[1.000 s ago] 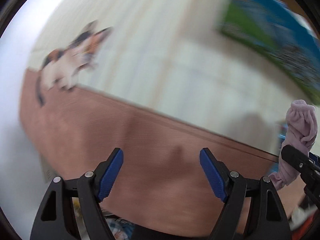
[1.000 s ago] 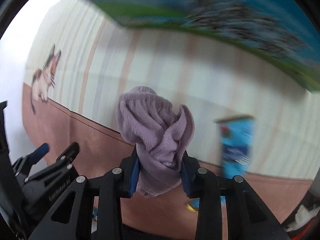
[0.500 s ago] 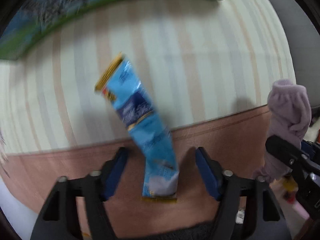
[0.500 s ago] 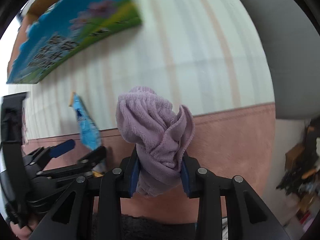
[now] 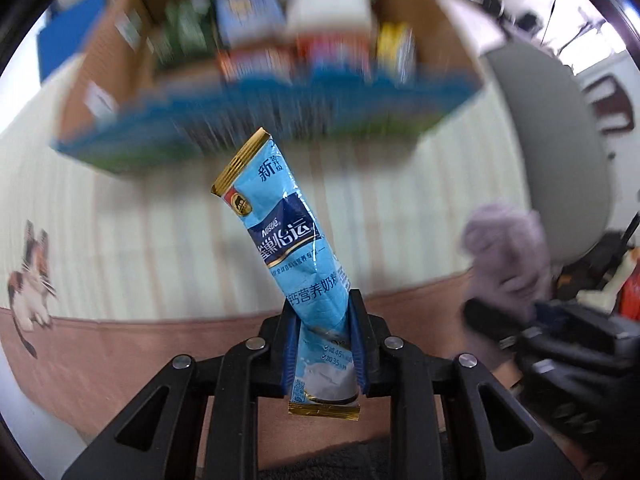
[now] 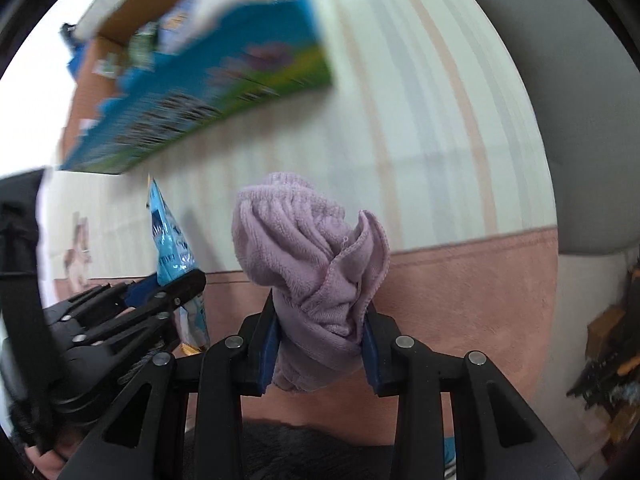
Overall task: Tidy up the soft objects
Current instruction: 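Lower the blue packet and sock into the box and open both tools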
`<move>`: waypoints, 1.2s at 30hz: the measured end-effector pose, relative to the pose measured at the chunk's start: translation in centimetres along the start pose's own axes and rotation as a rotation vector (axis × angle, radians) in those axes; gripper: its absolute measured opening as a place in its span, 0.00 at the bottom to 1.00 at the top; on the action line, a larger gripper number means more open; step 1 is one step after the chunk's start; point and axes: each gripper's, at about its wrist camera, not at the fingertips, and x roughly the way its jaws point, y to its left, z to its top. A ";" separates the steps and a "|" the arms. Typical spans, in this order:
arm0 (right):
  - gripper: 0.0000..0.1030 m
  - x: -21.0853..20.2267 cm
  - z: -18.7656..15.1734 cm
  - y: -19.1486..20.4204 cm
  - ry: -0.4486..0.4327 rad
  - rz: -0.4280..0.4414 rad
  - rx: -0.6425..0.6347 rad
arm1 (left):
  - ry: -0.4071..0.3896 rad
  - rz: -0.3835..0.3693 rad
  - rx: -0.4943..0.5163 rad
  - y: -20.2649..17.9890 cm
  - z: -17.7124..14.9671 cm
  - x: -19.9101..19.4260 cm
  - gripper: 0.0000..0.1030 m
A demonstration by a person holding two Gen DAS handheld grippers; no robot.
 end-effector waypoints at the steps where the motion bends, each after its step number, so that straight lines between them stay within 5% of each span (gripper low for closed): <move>1: 0.36 -0.9 0.3 0.9 -0.014 0.022 -0.016 | -0.029 -0.015 -0.006 0.4 0.7 -1.8 0.20; 5: 0.36 -5.6 2.6 4.3 -0.070 0.090 -0.066 | -0.126 -0.046 -0.027 3.2 4.7 -8.2 0.20; 8: 0.36 -8.7 5.2 6.3 -0.111 0.148 -0.098 | -0.176 0.004 -0.013 4.5 8.3 -10.6 0.20; 14: 0.36 -11.7 13.0 10.5 -0.186 0.192 -0.152 | -0.093 0.125 0.011 9.3 16.7 -9.1 0.20; 22: 0.36 -4.9 21.2 14.8 -0.076 0.225 -0.090 | 0.146 0.195 -0.032 13.7 20.9 -1.2 0.20; 30: 0.36 2.7 23.5 16.5 0.013 0.197 -0.089 | 0.260 0.276 0.006 13.3 21.1 3.6 0.27; 33: 0.43 5.7 24.2 16.8 0.095 0.177 -0.085 | 0.294 0.283 -0.024 13.8 20.7 4.4 0.40; 36: 0.74 6.3 24.5 16.3 0.086 0.139 -0.063 | 0.277 0.283 -0.026 14.1 20.2 4.1 0.49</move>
